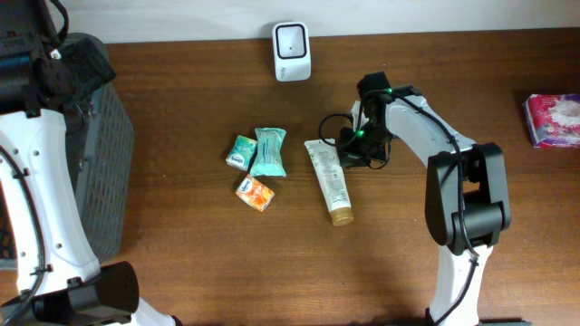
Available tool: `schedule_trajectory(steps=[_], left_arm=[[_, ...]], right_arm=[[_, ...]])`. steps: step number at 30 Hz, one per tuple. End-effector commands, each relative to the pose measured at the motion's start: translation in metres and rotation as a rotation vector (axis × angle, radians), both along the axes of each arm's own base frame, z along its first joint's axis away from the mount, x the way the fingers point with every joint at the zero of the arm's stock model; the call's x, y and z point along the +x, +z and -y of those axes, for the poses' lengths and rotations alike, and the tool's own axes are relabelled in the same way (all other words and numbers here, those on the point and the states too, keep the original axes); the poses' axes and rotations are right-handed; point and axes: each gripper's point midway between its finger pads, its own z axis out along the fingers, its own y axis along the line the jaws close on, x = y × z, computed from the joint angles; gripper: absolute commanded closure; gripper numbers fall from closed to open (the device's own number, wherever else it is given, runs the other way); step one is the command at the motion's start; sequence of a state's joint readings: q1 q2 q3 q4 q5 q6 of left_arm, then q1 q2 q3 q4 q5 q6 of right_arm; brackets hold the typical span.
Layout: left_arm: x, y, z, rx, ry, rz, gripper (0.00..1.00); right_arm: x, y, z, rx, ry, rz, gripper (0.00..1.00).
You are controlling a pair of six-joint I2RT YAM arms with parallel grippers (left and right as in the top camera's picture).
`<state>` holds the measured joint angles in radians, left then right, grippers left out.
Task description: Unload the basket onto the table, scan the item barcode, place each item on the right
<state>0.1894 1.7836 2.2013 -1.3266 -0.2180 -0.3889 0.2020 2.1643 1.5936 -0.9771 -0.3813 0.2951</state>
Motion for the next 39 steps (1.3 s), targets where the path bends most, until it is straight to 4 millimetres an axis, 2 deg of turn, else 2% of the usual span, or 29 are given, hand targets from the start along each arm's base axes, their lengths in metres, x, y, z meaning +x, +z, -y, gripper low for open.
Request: schedule_trajectory(steps=[1,2,4,6,7,8,10,14,15,16,18,19,22,25,26,28,30,32,35,38,39], left_arm=[[-0.004,0.01,-0.002,0.007,0.012,0.028,0.01],[-0.004,0.01,-0.002,0.007,0.013,0.028,0.01],[-0.004,0.01,-0.002,0.007,0.013,0.028,0.01],[-0.004,0.01,-0.002,0.007,0.013,0.028,0.01],[-0.004,0.01,-0.002,0.007,0.013,0.028,0.01],[-0.004,0.01,-0.002,0.007,0.013,0.028,0.01],[-0.004,0.01,-0.002,0.007,0.012,0.028,0.01],[-0.004,0.01,-0.002,0.007,0.013,0.028,0.01],[-0.004,0.01,-0.002,0.007,0.013,0.028,0.01],[-0.004,0.01,-0.002,0.007,0.013,0.028,0.01],[-0.004,0.01,-0.002,0.007,0.013,0.028,0.01],[-0.004,0.01,-0.002,0.007,0.013,0.028,0.01],[-0.004,0.01,-0.002,0.007,0.013,0.028,0.01],[-0.004,0.01,-0.002,0.007,0.013,0.028,0.01],[-0.004,0.01,-0.002,0.007,0.013,0.028,0.01],[-0.004,0.01,-0.002,0.007,0.013,0.028,0.01],[-0.004,0.01,-0.002,0.007,0.013,0.028,0.01],[-0.004,0.01,-0.002,0.007,0.013,0.028,0.01],[-0.004,0.01,-0.002,0.007,0.013,0.028,0.01],[-0.004,0.01,-0.002,0.007,0.013,0.028,0.01],[-0.004,0.01,-0.002,0.007,0.013,0.028,0.01]], right_arm=[[0.001,0.019,-0.02,0.084,0.033,0.027,0.96],[-0.001,0.02,-0.022,0.089,0.037,0.024,0.93],[-0.005,0.02,-0.024,0.087,0.043,0.01,0.61],[-0.009,0.019,-0.023,0.082,0.042,-0.009,0.49],[-0.012,0.019,-0.022,0.079,0.042,-0.021,0.25],[-0.015,0.019,-0.022,0.077,0.05,-0.03,0.07],[-0.022,0.019,-0.02,0.07,0.079,-0.047,0.0],[-0.033,0.009,-0.032,0.067,0.115,-0.06,0.0],[-0.037,0.001,-0.038,0.066,0.134,-0.05,0.13],[-0.038,-0.005,-0.042,0.067,0.141,-0.041,0.42],[-0.037,-0.015,-0.047,0.075,0.136,-0.023,0.85],[-0.036,-0.016,-0.048,0.075,0.137,-0.016,0.96],[-0.022,-0.007,-0.05,0.087,0.133,0.028,0.96],[0.009,0.023,-0.054,0.088,0.13,0.121,0.96],[0.028,0.035,-0.044,0.01,0.116,0.188,0.96],[0.051,0.049,-0.02,-0.17,0.056,0.271,0.96],[0.068,0.067,0.009,-0.367,-0.016,0.346,0.96],[0.075,0.082,0.022,-0.493,-0.033,0.404,0.96],[0.076,0.086,0.024,-0.582,-0.065,0.439,0.96],[0.079,0.09,0.007,-0.557,-0.049,0.476,0.96],[0.08,0.097,-0.002,-0.511,-0.042,0.479,0.96]])
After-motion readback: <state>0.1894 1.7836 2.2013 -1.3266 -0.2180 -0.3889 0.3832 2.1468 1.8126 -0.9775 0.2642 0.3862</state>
